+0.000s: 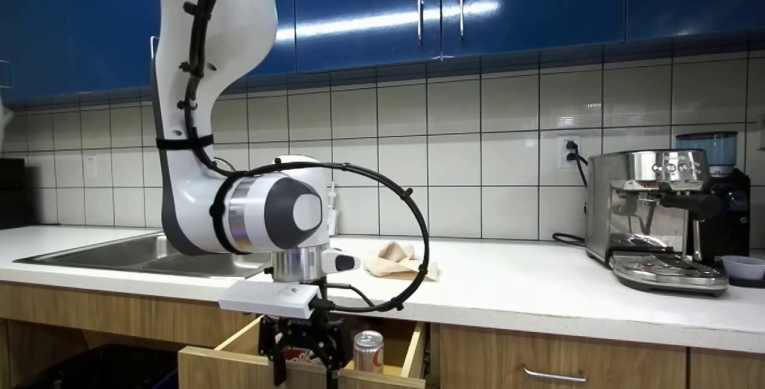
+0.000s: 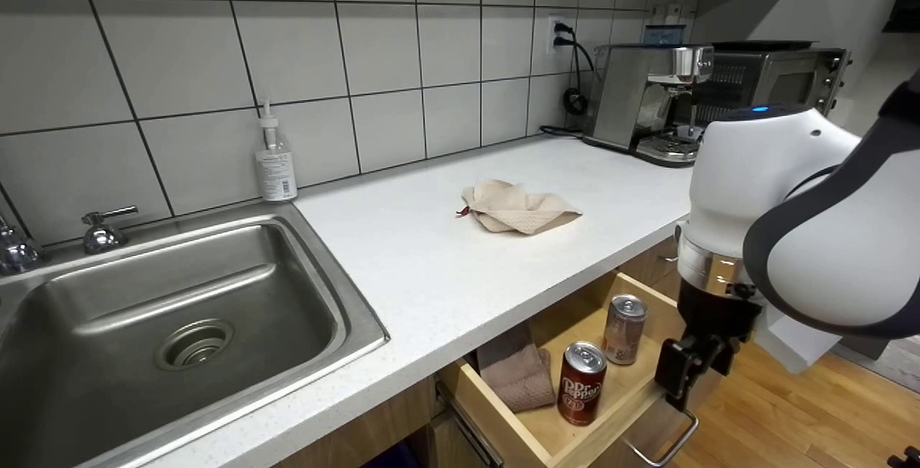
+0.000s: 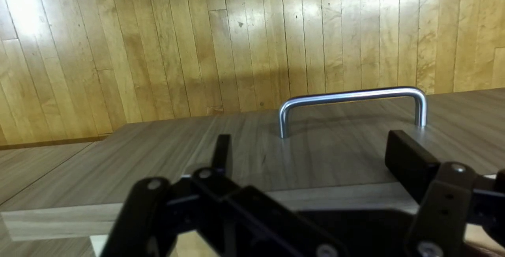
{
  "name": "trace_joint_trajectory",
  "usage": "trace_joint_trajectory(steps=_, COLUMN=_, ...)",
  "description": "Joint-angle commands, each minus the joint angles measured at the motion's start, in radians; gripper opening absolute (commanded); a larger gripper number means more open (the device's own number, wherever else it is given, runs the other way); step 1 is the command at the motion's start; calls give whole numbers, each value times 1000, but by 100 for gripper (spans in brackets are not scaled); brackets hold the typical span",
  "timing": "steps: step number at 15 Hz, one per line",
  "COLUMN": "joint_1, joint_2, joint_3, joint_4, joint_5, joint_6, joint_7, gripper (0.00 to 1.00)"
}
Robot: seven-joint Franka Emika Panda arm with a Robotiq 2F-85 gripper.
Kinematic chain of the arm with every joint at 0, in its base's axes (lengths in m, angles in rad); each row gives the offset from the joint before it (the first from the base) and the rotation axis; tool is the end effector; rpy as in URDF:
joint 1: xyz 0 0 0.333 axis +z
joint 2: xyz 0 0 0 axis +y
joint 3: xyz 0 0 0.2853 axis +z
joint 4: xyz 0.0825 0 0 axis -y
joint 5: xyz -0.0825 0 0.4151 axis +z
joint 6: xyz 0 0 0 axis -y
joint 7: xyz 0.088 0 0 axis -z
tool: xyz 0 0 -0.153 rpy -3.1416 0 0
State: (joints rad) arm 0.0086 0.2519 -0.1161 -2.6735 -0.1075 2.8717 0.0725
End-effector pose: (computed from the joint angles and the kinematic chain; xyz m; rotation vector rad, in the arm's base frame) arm 0.3980 -0.0451 0.0441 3.0845 -0.1122 -0.0839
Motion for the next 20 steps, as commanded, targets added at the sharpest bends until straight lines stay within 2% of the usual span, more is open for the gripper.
trace_joint_trajectory(steps=1, joint_1=-22, joint_2=6, joint_3=7, joint_4=23, joint_5=27, joint_6=26, joint_7=-9, gripper=100)
trace_joint_trajectory(steps=20, joint_1=-48, joint_2=92, joint_3=23, joint_4=157, joint_5=102, joint_6=17, joint_7=-26, gripper=100)
